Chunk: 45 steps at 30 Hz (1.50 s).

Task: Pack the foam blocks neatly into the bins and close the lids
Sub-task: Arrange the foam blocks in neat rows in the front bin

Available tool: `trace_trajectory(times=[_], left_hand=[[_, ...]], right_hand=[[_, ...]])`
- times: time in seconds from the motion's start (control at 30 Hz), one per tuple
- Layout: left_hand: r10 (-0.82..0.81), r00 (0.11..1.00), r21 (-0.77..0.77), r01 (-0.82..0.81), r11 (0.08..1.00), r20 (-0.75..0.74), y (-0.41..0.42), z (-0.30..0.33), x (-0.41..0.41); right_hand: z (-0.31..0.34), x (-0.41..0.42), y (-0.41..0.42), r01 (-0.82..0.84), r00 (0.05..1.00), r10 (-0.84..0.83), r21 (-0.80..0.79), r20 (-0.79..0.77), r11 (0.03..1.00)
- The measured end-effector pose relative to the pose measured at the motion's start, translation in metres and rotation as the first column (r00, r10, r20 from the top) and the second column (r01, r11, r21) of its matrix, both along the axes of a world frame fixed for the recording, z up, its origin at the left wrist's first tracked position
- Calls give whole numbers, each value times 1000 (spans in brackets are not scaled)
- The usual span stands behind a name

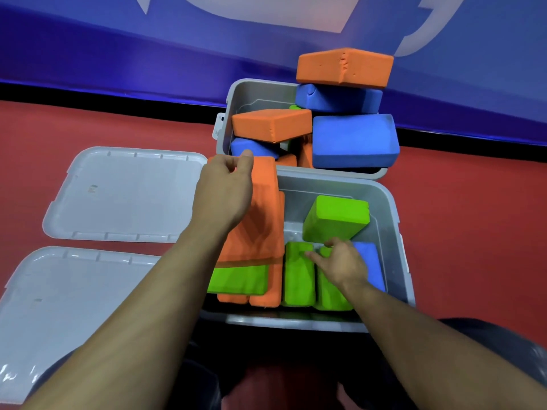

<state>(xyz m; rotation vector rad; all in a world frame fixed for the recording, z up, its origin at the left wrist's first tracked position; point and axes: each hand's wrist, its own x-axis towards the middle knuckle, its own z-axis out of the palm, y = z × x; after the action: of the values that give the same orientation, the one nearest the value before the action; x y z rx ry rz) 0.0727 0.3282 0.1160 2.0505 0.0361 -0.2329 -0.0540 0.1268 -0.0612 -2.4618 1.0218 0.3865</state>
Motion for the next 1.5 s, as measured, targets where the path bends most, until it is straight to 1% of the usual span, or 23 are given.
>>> trace_trajectory(times=[0.07,0.13,0.17,0.27,0.33,0.4,0.47,0.67,0.8,0.9,0.97,1.0,1.03,1.07,1.1,1.13,1.2,1.23,1.27,1.33,1.37,1.4,1.5], left_hand=[[8,1000,-15,-7,1000,7,-4,3,-1],[10,1000,-32,-10,999,10,-9,5,-2],[9,1000,-38,-9,999,11,-11,6,-2],[0,1000,-39,1,999,14,-18,8,-4],[-7,1000,-41,7,999,11,-21,8,-5],[-9,1000,-42,10,999,3,-20,7,-5],[-7,1000,-39,7,999,-6,-18,6,-3],[0,1000,-50,-1,999,-14,-19,4,-1],[-15,999,-63,13,998,-37,-25,3,-2],[-20,999,-59,18,998,-35,-26,1,-2],[-22,999,-56,20,998,-32,-27,0,-3],[-19,999,-57,18,998,-28,-27,1,-3],[-17,1000,-58,15,998,-26,-27,1,-3],[-17,1000,-60,15,998,-24,-28,1,-3],[-20,999,-62,18,998,-26,-28,1,-3],[-22,999,-63,21,998,-30,-29,1,-3],[-26,999,-65,24,998,-33,-31,1,-4],[-27,999,-65,24,998,-34,-31,0,-4],[-26,999,-63,24,998,-32,-31,0,-4],[-24,999,-58,23,998,-25,-31,-1,-3],[-23,999,-58,22,998,-22,-31,-2,-3],[-20,1000,-60,19,998,-19,-31,-2,-3],[-13,1000,-59,13,998,-10,-31,-5,-2]], right_hand=[[-2,-10,-17,89,996,-89,-4,8,996],[-8,-21,-28,159,986,-155,54,-66,986],[-13,-24,-30,175,981,-168,70,-95,982],[-19,-24,-23,137,983,-125,84,-134,987],[-27,-24,-18,164,975,-127,206,-181,965],[-38,-29,-16,226,965,-156,369,-211,901],[-46,-36,-17,258,964,-191,465,-188,847],[-43,-41,-26,329,944,-265,540,-195,775],[-35,-42,-22,246,969,-211,610,-130,754],[-52,-40,-29,163,986,-106,578,-132,799],[-63,-39,-30,127,984,-44,498,-174,858],[-45,-38,-23,93,978,-5,411,-209,907],[-29,-37,-17,29,974,34,271,-225,962],[-18,-37,-14,-27,977,47,101,-209,995],[-10,-36,-15,-54,987,47,-44,-157,998],[-5,-36,-17,-45,996,33,-139,-84,989],[-6,-36,-32,15,1000,-9,-214,28,977],[-10,-37,-40,49,999,-46,-202,17,978],[-15,-40,-47,108,994,-111,-138,-14,985],[-26,-46,-56,253,967,-249,71,-60,965],[-30,-49,-59,293,956,-285,148,-73,945],[-31,-51,-60,308,951,-299,184,-76,933],[-32,-54,-60,329,944,-324,190,-58,925]])
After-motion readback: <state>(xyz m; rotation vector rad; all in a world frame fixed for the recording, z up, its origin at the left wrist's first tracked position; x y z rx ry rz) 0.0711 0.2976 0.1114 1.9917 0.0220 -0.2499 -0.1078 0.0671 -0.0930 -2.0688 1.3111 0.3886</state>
